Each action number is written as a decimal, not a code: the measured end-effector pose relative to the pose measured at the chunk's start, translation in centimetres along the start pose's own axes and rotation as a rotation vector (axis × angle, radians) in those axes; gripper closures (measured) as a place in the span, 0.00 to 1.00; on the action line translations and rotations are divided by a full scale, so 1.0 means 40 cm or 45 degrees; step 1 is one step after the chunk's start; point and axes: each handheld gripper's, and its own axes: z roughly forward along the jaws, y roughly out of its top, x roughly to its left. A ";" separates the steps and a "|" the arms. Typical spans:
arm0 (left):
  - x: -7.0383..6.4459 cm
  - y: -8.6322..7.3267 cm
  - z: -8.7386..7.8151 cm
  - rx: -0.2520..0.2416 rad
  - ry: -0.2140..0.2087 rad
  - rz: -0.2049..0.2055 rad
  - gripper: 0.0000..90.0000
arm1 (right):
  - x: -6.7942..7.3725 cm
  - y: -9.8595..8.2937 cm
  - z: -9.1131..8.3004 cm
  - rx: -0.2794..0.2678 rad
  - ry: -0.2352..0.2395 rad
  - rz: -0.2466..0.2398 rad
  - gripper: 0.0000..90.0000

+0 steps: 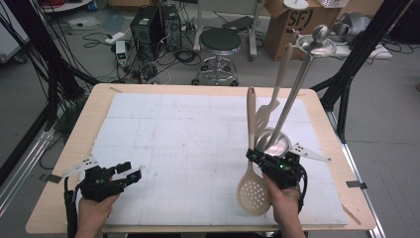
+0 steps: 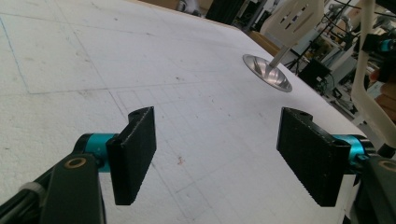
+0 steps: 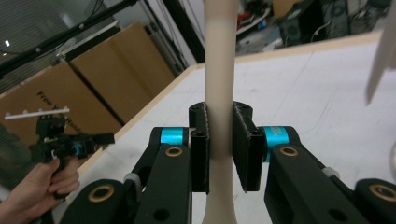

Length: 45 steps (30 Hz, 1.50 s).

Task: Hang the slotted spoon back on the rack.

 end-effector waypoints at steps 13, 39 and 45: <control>-0.002 -0.001 0.003 0.010 0.001 0.003 0.32 | 0.007 0.053 -0.081 -0.181 -0.119 -0.044 0.88; -0.004 0.000 0.003 0.011 -0.007 0.008 0.33 | 0.073 0.117 -0.129 -0.385 -0.204 -0.155 0.88; -0.004 0.000 0.002 0.008 -0.008 0.008 0.33 | 0.077 0.126 -0.131 -0.397 -0.223 -0.152 0.88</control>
